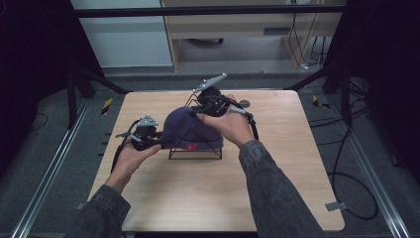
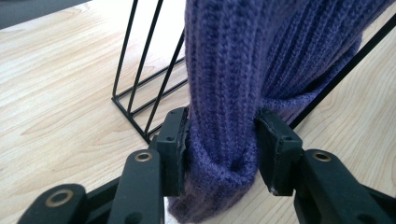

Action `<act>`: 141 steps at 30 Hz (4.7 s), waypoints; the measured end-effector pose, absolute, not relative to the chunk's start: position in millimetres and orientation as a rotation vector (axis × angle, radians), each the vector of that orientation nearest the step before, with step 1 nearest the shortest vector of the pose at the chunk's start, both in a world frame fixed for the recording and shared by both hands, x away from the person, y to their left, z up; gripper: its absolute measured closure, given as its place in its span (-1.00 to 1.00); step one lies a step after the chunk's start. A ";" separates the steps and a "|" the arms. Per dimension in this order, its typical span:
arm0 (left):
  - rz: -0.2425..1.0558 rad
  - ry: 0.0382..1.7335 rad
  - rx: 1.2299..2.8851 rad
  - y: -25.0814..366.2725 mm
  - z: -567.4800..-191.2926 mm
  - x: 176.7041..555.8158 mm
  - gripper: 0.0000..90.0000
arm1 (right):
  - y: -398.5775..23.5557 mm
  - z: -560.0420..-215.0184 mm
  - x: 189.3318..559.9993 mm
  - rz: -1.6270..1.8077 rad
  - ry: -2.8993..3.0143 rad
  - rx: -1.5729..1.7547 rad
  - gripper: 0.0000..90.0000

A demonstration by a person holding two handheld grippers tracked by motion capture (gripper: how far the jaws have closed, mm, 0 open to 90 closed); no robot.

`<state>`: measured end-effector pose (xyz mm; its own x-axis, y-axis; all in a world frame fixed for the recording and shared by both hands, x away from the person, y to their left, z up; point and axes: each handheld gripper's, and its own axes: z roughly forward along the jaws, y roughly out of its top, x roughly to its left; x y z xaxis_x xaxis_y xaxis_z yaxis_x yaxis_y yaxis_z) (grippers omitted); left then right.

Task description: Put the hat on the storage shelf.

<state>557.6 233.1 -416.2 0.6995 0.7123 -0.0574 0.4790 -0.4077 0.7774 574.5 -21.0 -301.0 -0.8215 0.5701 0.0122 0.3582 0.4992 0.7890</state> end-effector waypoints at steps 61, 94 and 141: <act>0.468 1.338 2.097 311.9 -490.5 532.5 -0.68 | -61.2 -271.5 555.3 1.180 2.379 0.859 0.22; 0.513 1.300 2.117 304.8 -501.5 532.0 -0.97 | -119.1 -246.4 525.7 1.203 2.183 0.982 -0.63; 0.527 1.294 2.100 303.3 -503.9 531.4 -1.00 | -220.9 -429.2 503.7 0.995 2.247 1.391 -0.73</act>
